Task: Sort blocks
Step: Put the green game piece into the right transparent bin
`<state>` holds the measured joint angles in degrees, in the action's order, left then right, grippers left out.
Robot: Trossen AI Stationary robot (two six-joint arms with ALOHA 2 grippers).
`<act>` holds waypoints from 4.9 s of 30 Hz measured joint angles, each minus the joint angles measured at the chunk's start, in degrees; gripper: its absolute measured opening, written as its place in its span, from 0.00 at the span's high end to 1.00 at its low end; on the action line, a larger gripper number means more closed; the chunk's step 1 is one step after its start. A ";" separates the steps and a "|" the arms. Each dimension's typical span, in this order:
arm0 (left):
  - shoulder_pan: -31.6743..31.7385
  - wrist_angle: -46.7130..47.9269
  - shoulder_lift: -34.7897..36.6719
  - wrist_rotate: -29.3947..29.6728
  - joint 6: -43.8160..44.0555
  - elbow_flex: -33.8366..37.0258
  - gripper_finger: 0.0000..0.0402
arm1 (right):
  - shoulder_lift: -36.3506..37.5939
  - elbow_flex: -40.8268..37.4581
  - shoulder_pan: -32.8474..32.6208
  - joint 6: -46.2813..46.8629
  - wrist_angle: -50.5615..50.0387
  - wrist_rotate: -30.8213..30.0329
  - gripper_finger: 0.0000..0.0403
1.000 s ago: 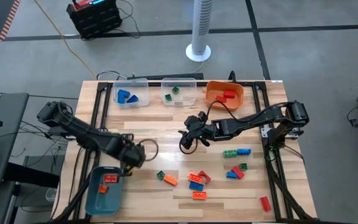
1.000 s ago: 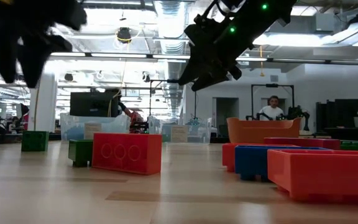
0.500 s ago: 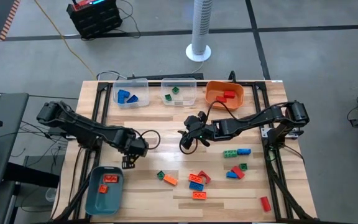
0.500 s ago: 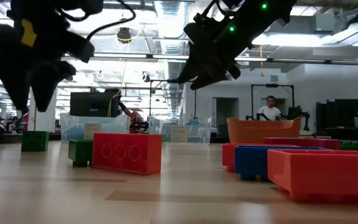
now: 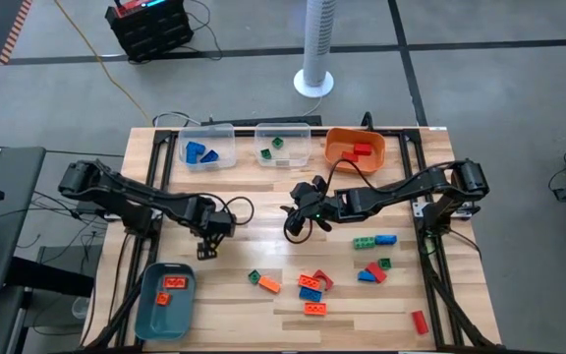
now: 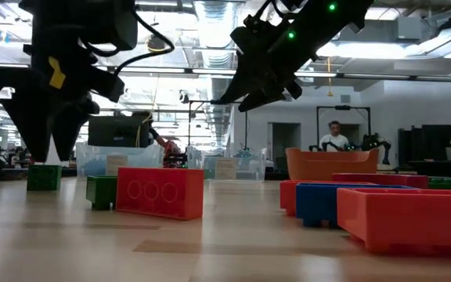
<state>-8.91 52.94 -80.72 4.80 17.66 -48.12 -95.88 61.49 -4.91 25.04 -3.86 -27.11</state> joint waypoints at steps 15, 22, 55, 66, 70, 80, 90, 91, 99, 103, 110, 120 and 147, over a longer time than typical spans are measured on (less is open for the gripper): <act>0.02 -5.58 0.01 -1.23 0.37 4.07 0.32 | 0.00 0.00 0.00 0.00 0.00 0.00 0.37; 0.02 -8.00 0.01 0.14 0.41 5.01 0.44 | 0.00 0.00 0.00 0.00 0.04 0.00 0.37; 20.70 -27.56 0.51 4.27 -29.67 -10.09 0.83 | 5.88 0.00 -3.10 17.86 -32.15 -13.37 0.37; 34.36 -47.59 -3.82 0.26 -36.09 -10.01 0.83 | 5.57 0.00 -3.17 18.05 -30.14 -13.48 0.37; 37.73 -55.26 -9.08 -2.87 -36.78 -10.05 0.83 | 5.55 0.01 -2.82 18.03 -27.29 -13.55 0.37; 40.57 -63.96 -20.72 2.51 -41.44 -12.14 0.79 | 5.55 0.04 -3.62 17.16 -25.65 -13.57 0.37; 41.57 -47.67 -22.48 -1.82 -37.51 -22.67 0.65 | 5.53 0.02 -4.11 17.09 -25.75 -13.60 0.37; 41.57 -45.84 -22.38 -1.81 -37.92 -23.49 0.62 | 5.53 0.02 -4.11 17.09 -25.75 -13.60 0.37; 40.21 -32.83 -20.58 -7.33 -41.55 -27.39 0.48 | 5.52 -1.24 -4.94 16.94 -26.64 -14.38 0.37; 35.07 -32.23 -15.13 -10.61 -43.95 -25.14 0.49 | 5.51 -2.68 -6.23 16.00 -27.13 -15.41 0.37; 23.44 -39.43 -3.11 -8.86 -41.66 -13.80 0.53 | 5.51 -2.84 -9.95 13.98 -25.91 -6.16 0.37; 13.29 -40.81 5.85 -5.63 -36.43 -4.54 0.53 | 5.55 3.25 -15.32 12.47 -50.12 5.78 0.37; 9.07 -37.30 6.22 -1.28 -35.71 -0.37 0.53 | 5.51 -15.13 -16.29 4.92 -44.54 16.76 0.37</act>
<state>0.16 15.64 -74.50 3.52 -18.05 -48.49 -90.37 46.36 -21.20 29.95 -48.40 -10.36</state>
